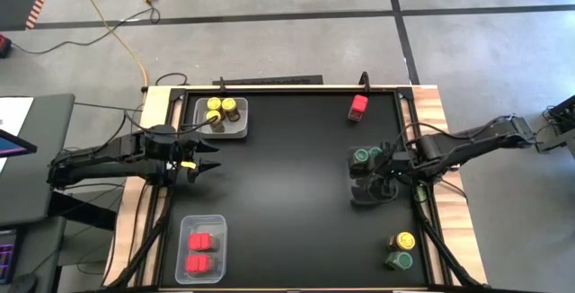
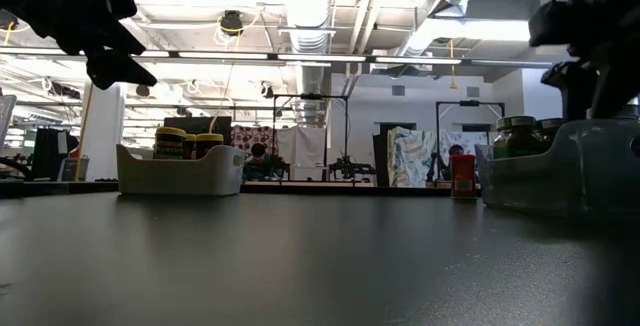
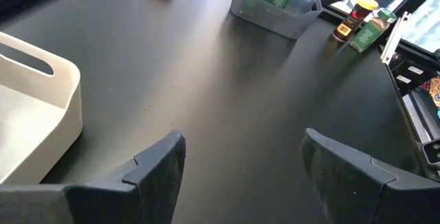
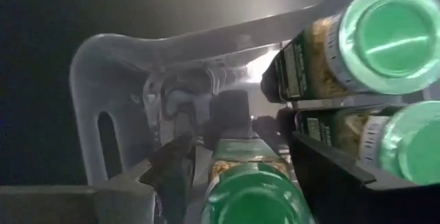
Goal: Sort spices by type
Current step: Put the left green seasoning bottle into the black bin, then put the yellow seasoning bottle into the gray bin
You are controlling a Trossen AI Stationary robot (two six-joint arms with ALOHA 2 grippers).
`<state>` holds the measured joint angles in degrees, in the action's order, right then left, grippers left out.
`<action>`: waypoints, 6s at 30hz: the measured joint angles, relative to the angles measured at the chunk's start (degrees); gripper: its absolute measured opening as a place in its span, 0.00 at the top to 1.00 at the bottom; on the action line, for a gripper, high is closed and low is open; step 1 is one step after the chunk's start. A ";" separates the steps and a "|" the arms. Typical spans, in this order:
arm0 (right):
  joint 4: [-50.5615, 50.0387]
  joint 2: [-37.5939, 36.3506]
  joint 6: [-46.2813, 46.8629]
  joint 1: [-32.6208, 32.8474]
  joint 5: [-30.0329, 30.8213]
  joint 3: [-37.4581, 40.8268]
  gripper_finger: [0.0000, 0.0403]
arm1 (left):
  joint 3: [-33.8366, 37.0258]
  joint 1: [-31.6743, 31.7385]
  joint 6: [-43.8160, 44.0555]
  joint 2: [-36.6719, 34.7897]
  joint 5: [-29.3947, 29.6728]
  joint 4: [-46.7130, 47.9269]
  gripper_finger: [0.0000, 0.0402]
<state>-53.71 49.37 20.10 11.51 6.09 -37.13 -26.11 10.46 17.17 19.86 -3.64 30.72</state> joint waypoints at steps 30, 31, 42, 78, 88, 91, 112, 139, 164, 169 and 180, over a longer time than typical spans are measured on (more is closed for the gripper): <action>-25.11 -3.74 17.43 4.31 1.21 -11.34 0.48 | 0.00 0.00 -0.02 0.00 -0.02 2.76 0.31; -25.20 -3.72 17.46 5.23 1.18 -11.34 0.54 | 0.00 0.00 0.00 0.00 -0.02 2.98 0.31; -25.07 -3.49 17.46 11.44 1.18 -11.34 0.95 | 0.00 0.00 0.00 0.00 -0.02 2.96 0.31; -14.72 -2.68 15.45 11.13 3.69 -2.62 0.97 | 0.00 0.00 0.00 0.00 -0.02 2.93 0.31; -14.39 -2.68 15.47 11.13 4.78 -2.62 0.97 | 0.00 0.00 0.13 0.00 -0.02 2.93 0.31; -15.62 -2.68 16.65 11.13 4.76 -2.62 0.95 | 0.00 0.00 0.20 0.00 -0.02 2.91 0.31; -26.25 -5.58 49.63 11.34 4.13 -11.32 0.94 | 0.00 0.01 -4.41 0.00 4.30 -4.10 0.31; -34.19 7.78 64.12 11.19 4.61 -23.13 0.96 | -7.75 0.02 -25.14 17.97 12.19 -5.86 0.31; -28.12 8.06 78.05 14.45 3.59 -25.44 0.95 | -10.19 -0.02 -23.19 34.60 11.23 -16.14 0.31; -26.11 8.36 88.27 21.22 1.48 -25.41 0.93 | -10.19 -0.02 -22.62 34.60 11.23 -18.12 0.31; -25.30 15.01 84.86 24.16 1.55 -25.39 0.87 | -10.19 -0.02 -25.05 34.58 11.21 -21.66 0.31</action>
<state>-79.02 64.38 104.96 35.67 7.64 -62.52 -36.29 10.44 -7.88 54.43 7.57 9.06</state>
